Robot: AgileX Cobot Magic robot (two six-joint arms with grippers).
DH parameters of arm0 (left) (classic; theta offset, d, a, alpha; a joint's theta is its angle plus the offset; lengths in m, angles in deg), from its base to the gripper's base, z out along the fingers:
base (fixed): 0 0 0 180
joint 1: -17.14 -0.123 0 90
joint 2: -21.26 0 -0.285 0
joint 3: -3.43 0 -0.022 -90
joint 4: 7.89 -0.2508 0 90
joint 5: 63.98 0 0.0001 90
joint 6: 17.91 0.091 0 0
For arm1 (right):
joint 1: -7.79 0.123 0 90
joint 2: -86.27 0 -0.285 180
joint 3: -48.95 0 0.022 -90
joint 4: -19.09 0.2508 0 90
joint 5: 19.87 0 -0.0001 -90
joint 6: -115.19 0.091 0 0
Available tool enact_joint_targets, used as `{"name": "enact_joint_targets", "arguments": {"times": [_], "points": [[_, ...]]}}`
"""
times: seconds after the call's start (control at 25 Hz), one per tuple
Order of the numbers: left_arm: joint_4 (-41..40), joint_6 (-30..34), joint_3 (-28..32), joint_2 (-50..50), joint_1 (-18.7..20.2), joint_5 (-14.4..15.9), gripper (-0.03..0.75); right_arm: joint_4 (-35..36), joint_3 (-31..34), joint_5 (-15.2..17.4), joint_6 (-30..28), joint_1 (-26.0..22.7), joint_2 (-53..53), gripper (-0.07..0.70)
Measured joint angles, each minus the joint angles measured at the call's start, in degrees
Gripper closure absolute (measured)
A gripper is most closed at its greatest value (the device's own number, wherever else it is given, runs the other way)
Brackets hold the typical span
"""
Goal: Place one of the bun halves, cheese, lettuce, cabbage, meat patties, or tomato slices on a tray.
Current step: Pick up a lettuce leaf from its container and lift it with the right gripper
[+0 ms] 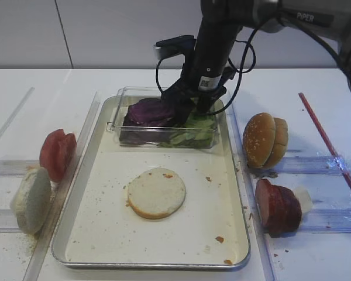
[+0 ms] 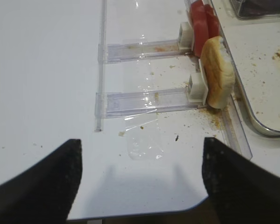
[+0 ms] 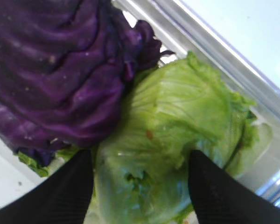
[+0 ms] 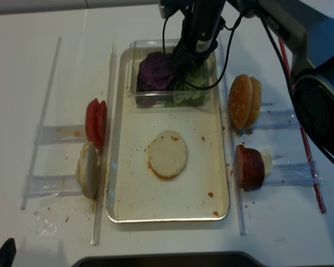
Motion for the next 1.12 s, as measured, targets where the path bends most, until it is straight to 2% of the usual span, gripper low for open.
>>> {"name": "enact_joint_targets", "arguments": {"times": [0.28, 0.36, 0.72, 0.96, 1.12], "points": [[0.0, 0.0, 0.0, 0.0, 0.0, 0.0, 0.225, 0.0, 0.0, 0.2, 0.0, 0.0, -0.6, 0.180], [0.0, 0.0, 0.0, 0.0, 0.0, 0.0, 0.225, -0.1, 0.0, 0.3, 0.0, 0.0, -0.6, 0.200], [0.0, 0.0, 0.0, 0.0, 0.0, 0.0, 0.225, -1.6, 0.0, 0.6, 0.1, 0.0, -1.1, 0.383], [0.0, 0.0, 0.0, 0.0, 0.0, 0.0, 0.225, -2.1, 0.0, 0.6, 0.2, 0.0, -1.1, 0.566], [0.0, 0.0, 0.0, 0.0, 0.0, 0.0, 0.225, -2.1, -0.7, 1.0, 0.3, 0.0, -1.2, 0.606]]}}
